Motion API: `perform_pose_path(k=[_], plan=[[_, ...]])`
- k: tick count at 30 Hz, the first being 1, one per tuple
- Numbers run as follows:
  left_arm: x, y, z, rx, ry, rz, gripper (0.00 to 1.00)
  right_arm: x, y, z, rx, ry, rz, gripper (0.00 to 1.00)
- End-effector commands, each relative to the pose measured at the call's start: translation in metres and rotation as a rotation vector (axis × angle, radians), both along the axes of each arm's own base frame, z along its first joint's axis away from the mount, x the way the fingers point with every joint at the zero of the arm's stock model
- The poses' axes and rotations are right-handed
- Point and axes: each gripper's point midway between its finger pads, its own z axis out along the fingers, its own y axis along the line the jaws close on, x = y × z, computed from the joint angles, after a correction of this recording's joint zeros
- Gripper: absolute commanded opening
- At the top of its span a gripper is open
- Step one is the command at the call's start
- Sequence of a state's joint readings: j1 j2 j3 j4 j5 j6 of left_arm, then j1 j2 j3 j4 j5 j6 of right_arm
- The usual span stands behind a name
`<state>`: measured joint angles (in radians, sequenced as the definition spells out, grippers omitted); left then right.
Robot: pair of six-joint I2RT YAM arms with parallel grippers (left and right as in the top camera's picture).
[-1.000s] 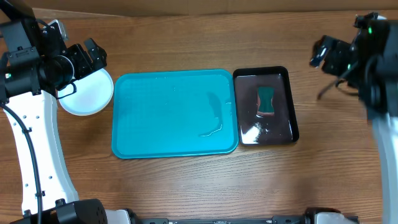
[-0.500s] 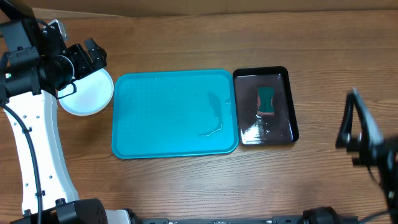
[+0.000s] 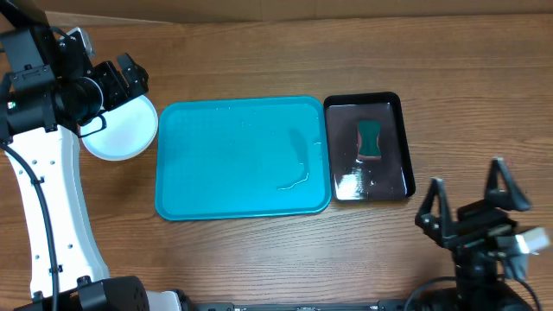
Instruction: Clean dirty plates on tray and stack at the side
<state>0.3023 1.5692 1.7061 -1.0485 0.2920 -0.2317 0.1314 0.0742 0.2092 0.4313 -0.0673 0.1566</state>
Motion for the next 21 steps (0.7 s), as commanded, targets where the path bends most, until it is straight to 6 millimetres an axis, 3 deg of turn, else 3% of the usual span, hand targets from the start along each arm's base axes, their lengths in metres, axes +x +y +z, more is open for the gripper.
perform_pose_path(k=[1,10,21], plan=[[0.0,0.0,0.0,0.016,-0.003,-0.014,1.0,0.004,0.002,-0.026,-0.012,0.018,0.007,1.0],[0.0,0.0,0.0,0.016,-0.003,-0.014,1.0,0.032,0.0,-0.085,-0.061,0.204,-0.007,1.0],[0.0,0.0,0.0,0.016,-0.003,-0.014,1.0,0.054,-0.004,-0.194,-0.085,0.646,-0.02,1.0]])
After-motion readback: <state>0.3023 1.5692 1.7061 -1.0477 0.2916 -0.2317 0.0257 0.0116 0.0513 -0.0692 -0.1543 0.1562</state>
